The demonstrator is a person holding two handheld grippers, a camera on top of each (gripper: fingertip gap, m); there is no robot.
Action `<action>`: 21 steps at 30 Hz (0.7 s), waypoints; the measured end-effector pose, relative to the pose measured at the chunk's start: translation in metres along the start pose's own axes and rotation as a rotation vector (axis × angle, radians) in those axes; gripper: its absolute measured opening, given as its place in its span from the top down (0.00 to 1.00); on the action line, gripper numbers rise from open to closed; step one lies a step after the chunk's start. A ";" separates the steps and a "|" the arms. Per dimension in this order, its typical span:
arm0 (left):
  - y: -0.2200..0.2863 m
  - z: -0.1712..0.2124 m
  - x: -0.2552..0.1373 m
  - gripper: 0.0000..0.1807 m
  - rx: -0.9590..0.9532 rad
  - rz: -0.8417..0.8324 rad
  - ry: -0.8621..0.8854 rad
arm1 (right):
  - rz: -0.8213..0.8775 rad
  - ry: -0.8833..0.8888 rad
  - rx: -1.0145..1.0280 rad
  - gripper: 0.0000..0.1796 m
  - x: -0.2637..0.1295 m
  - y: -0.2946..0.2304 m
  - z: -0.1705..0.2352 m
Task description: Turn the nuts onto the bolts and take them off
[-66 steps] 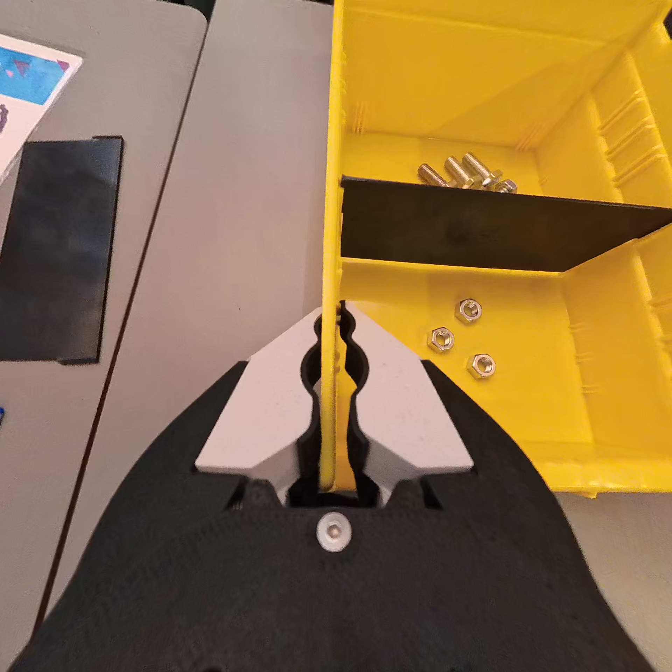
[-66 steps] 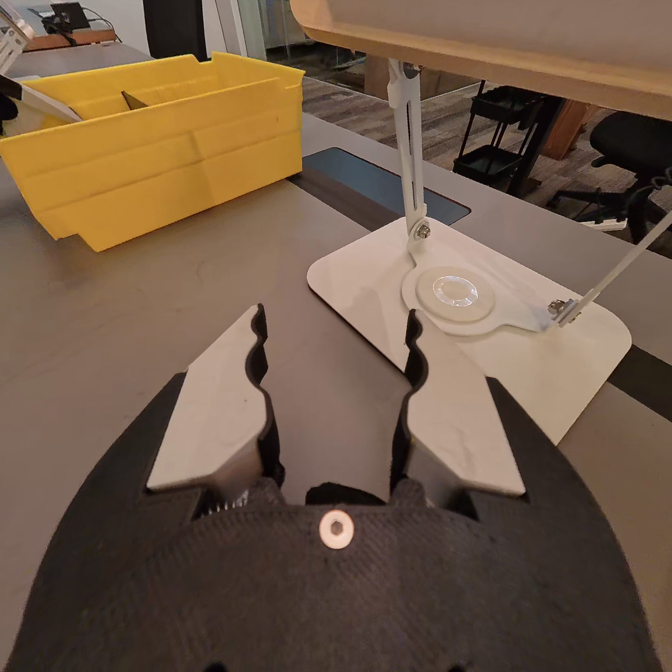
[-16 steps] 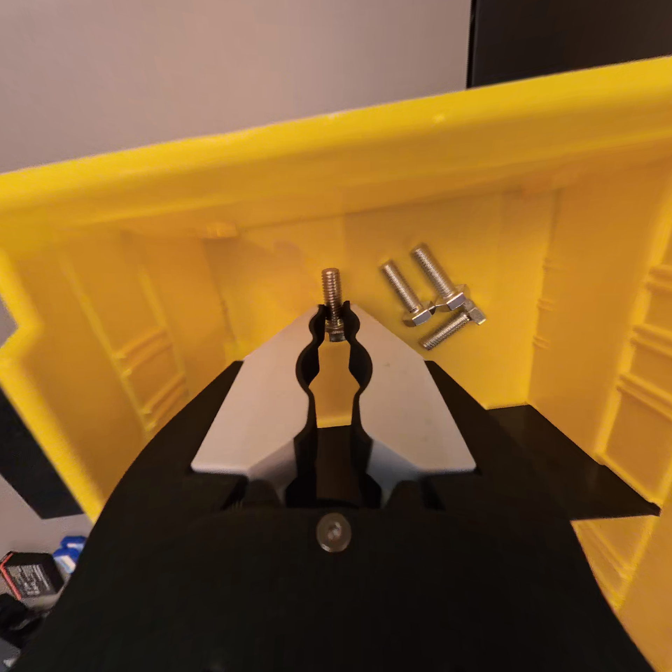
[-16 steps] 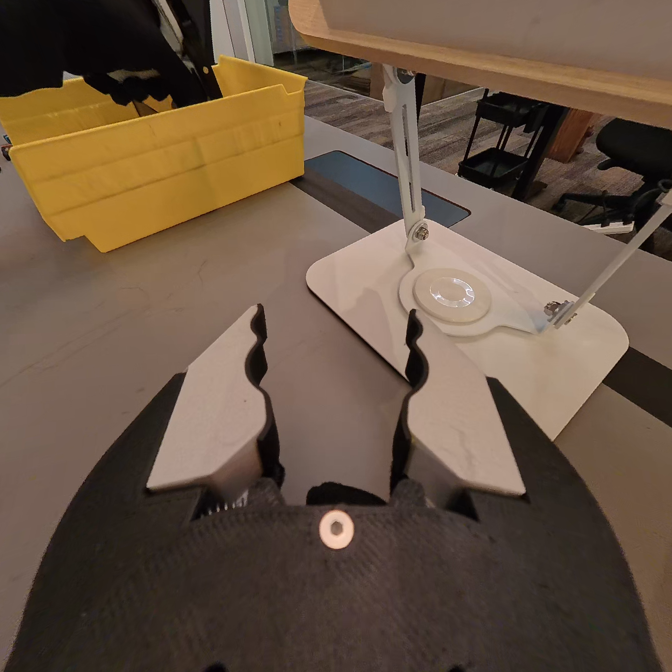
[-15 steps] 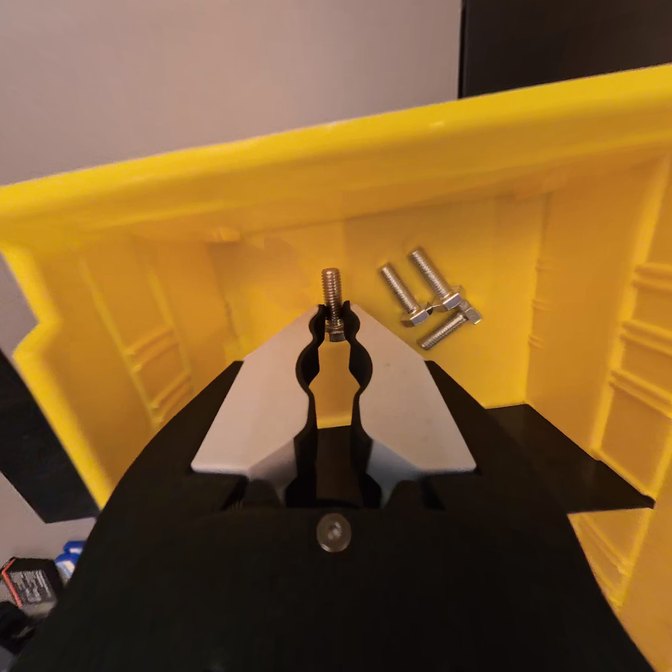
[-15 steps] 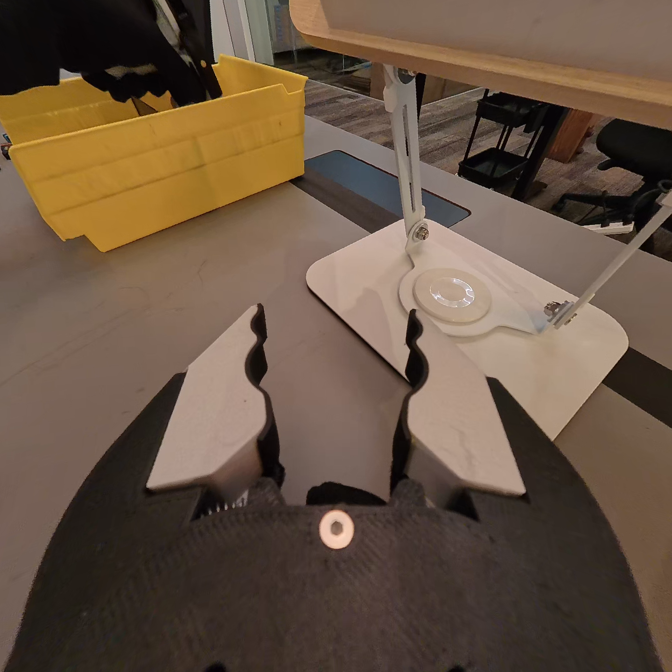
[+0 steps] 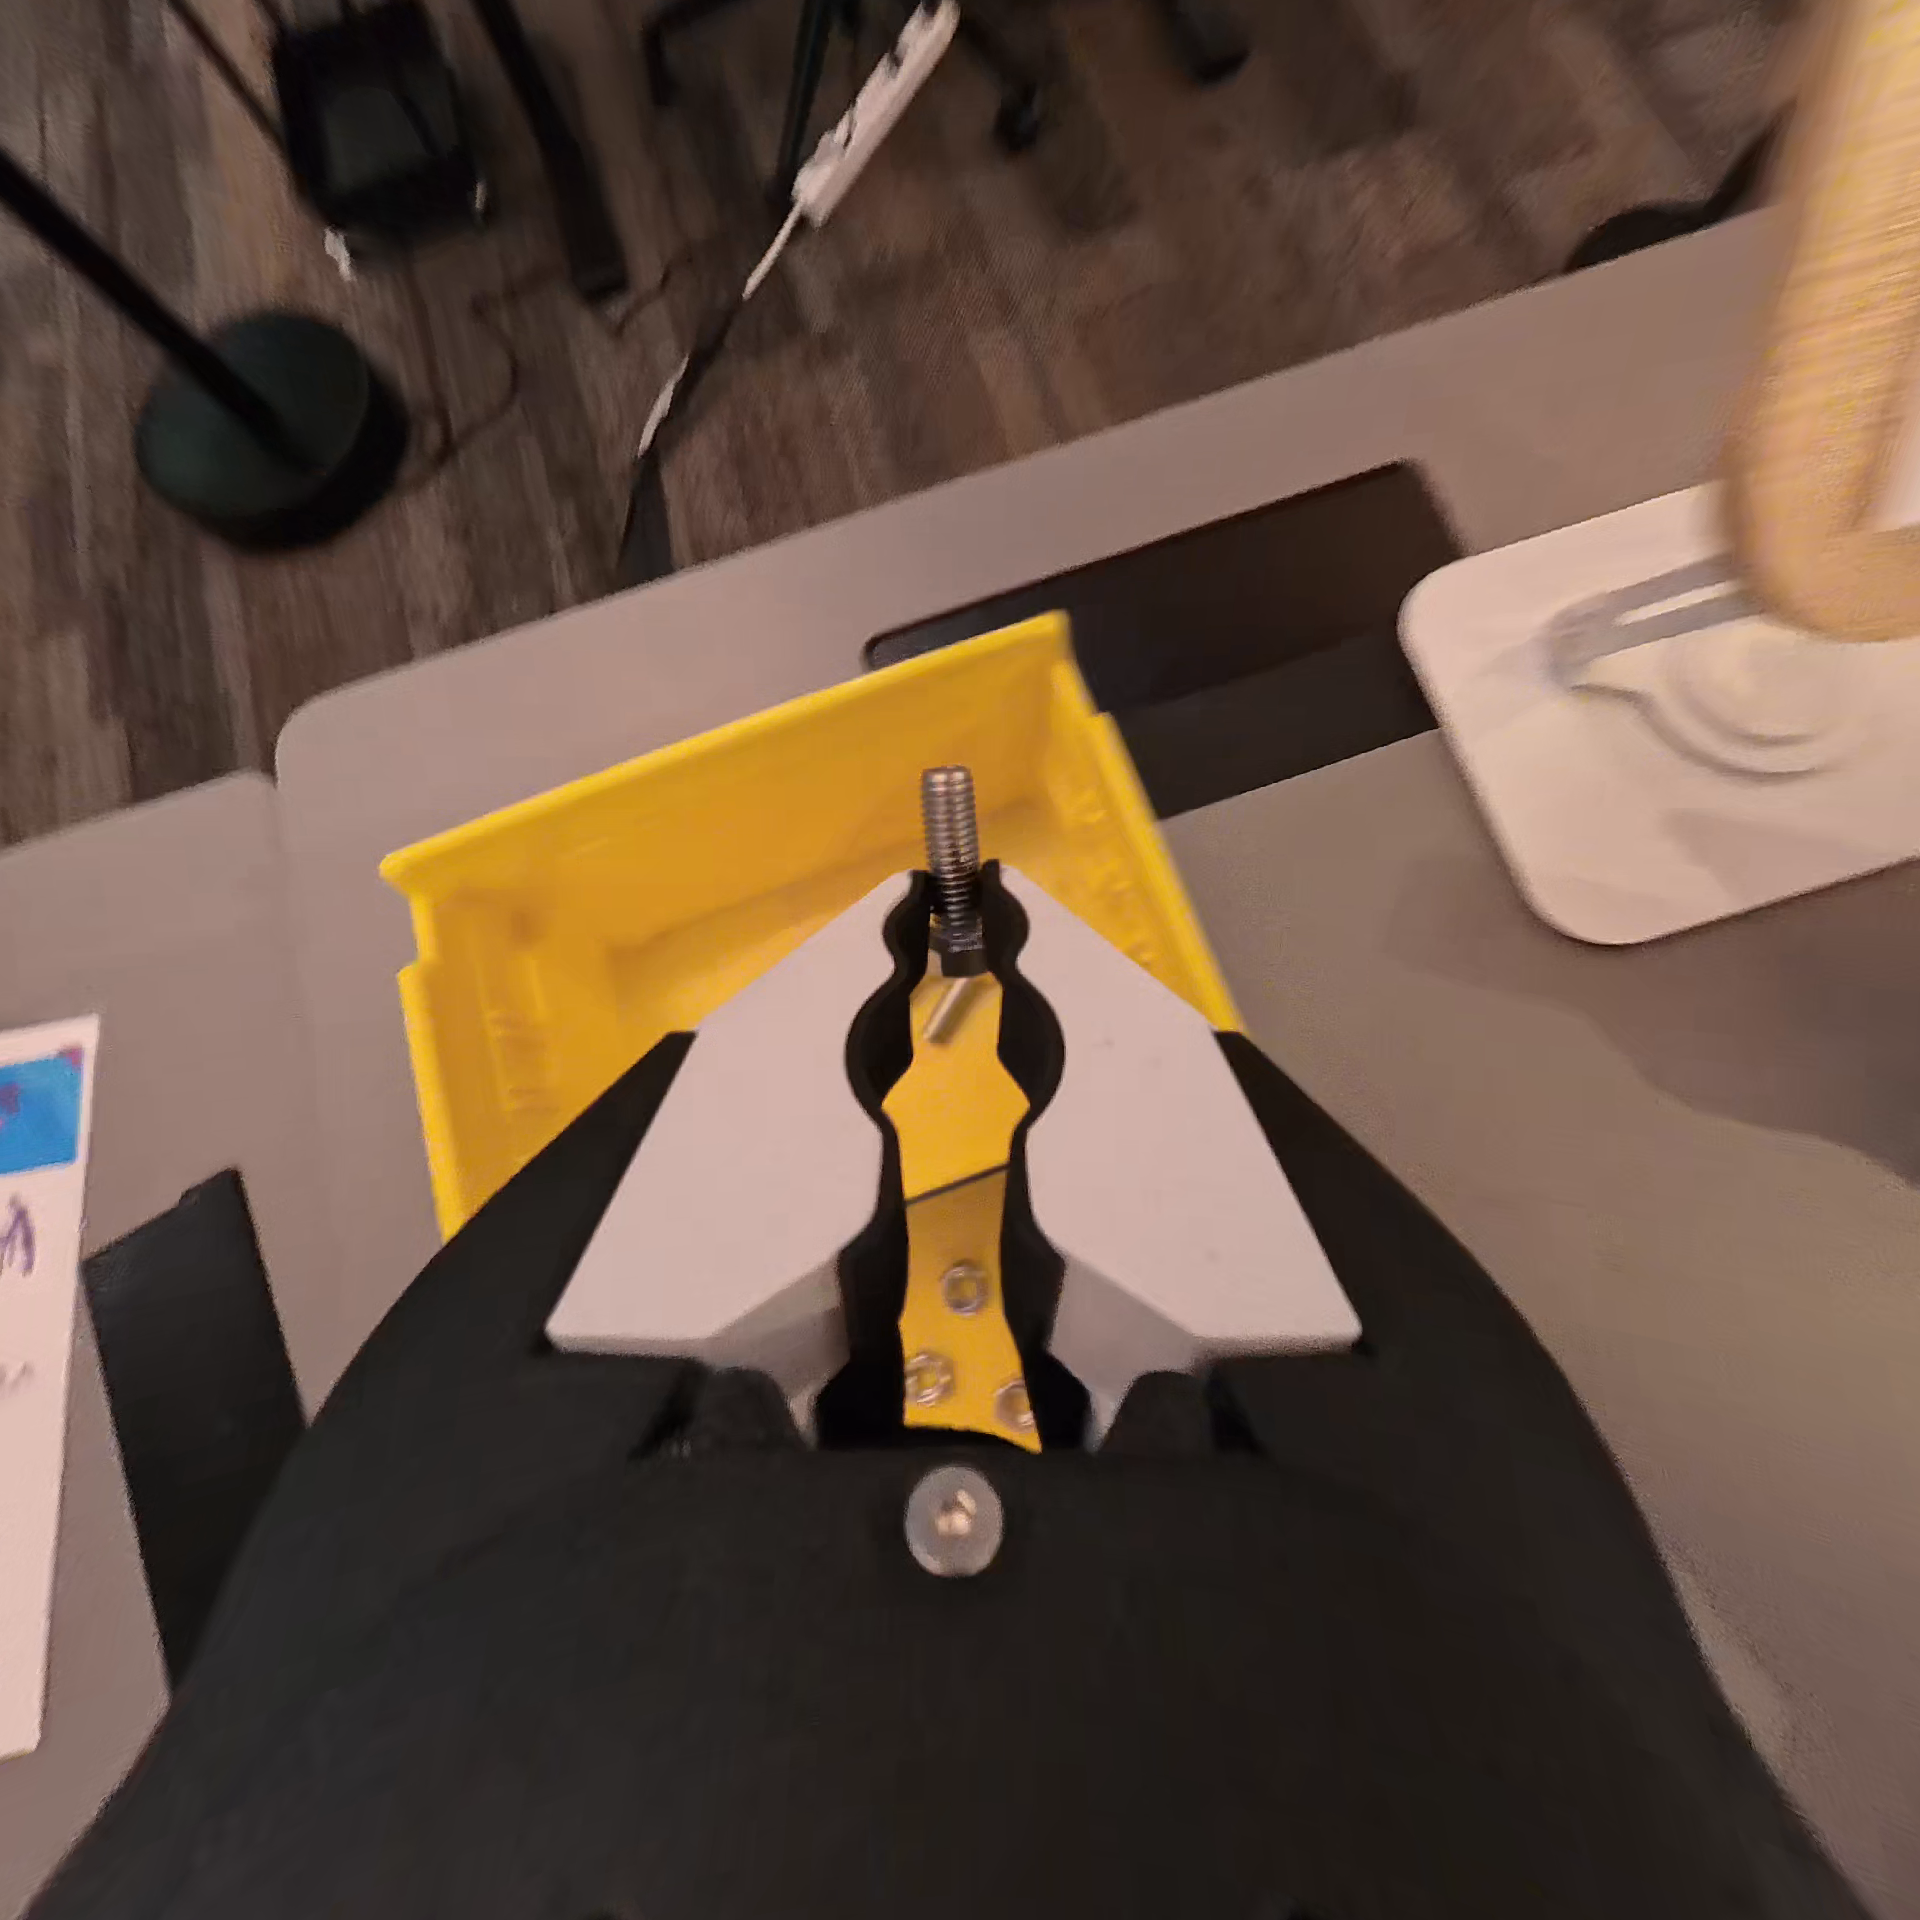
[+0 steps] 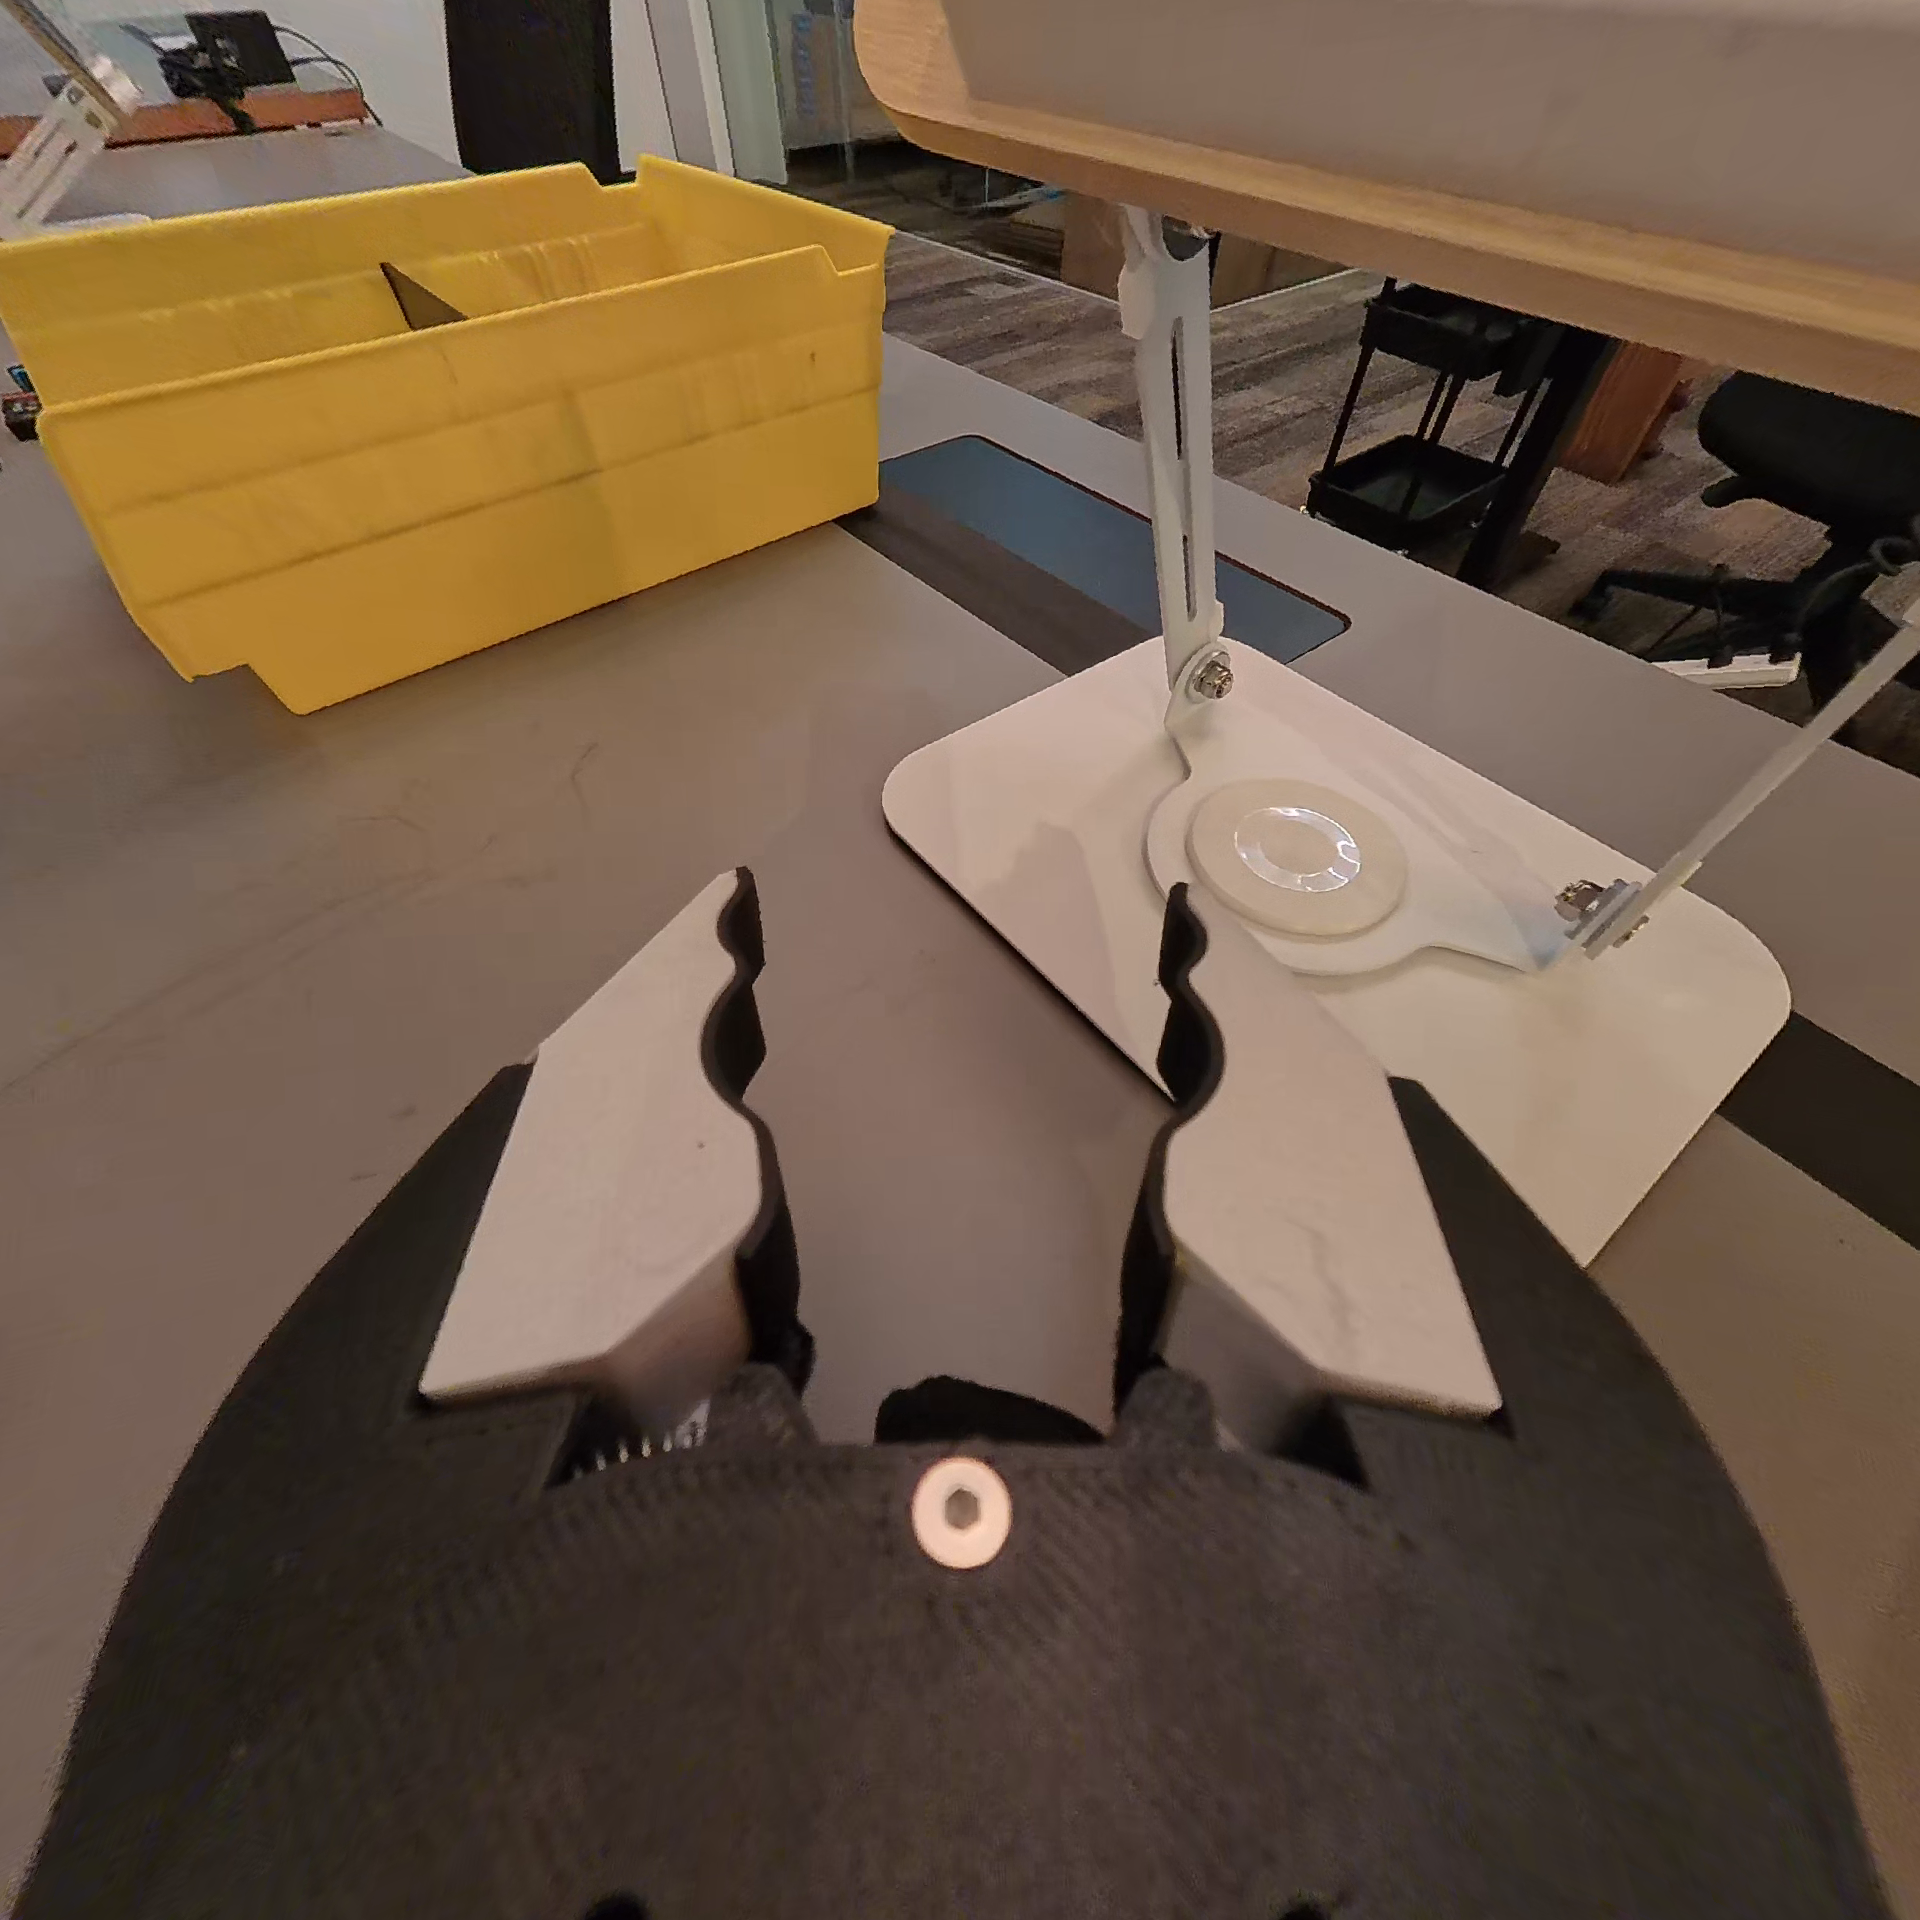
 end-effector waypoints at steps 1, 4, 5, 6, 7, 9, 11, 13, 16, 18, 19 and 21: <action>0.015 -0.006 -0.010 0.96 0.016 0.020 0.044 | 0.000 0.000 -0.002 0.58 0.000 0.000 0.000; 0.063 -0.016 -0.037 0.96 0.083 0.047 0.166 | 0.000 0.006 -0.001 0.58 -0.001 -0.001 -0.001; 0.079 -0.016 -0.045 0.96 0.098 0.048 0.203 | -0.001 0.012 0.003 0.58 -0.001 0.000 -0.002; 0.098 -0.015 -0.050 0.96 0.112 0.075 0.247 | -0.003 0.018 0.010 0.58 -0.002 0.000 -0.003; 0.119 -0.014 -0.053 0.96 0.134 0.107 0.288 | -0.005 0.023 0.018 0.58 -0.002 0.001 -0.003; 0.153 -0.006 -0.050 0.96 0.206 0.107 0.306 | -0.004 0.032 0.029 0.58 -0.004 0.003 -0.004; 0.188 0.002 -0.044 0.96 0.286 0.143 0.316 | -0.006 0.044 0.038 0.58 -0.005 0.003 -0.005; 0.207 0.012 -0.036 0.96 0.387 0.089 0.300 | -0.011 0.058 0.051 0.59 -0.006 0.004 -0.007; 0.228 0.021 -0.029 0.96 0.431 0.121 0.318 | -0.015 0.068 0.068 0.59 -0.008 0.005 -0.007; 0.239 0.027 -0.026 0.96 0.453 0.151 0.329 | -0.021 0.081 0.080 0.60 -0.009 0.006 -0.009; 0.243 0.032 -0.023 0.96 0.475 0.157 0.310 | -0.024 0.088 0.084 0.60 -0.010 0.006 -0.010; 0.249 0.041 -0.022 0.96 0.531 0.145 0.308 | -0.037 0.100 0.093 0.61 -0.011 0.005 -0.012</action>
Point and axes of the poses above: each gripper's, where its closed fingertips meet, x out along the fingers, z out of its underside, y = z × x across the jaws, the point moved 4 cm from there along -x, back along the fingers, and after that the axes turned 3 degrees about -y, right-handed, at the moved point
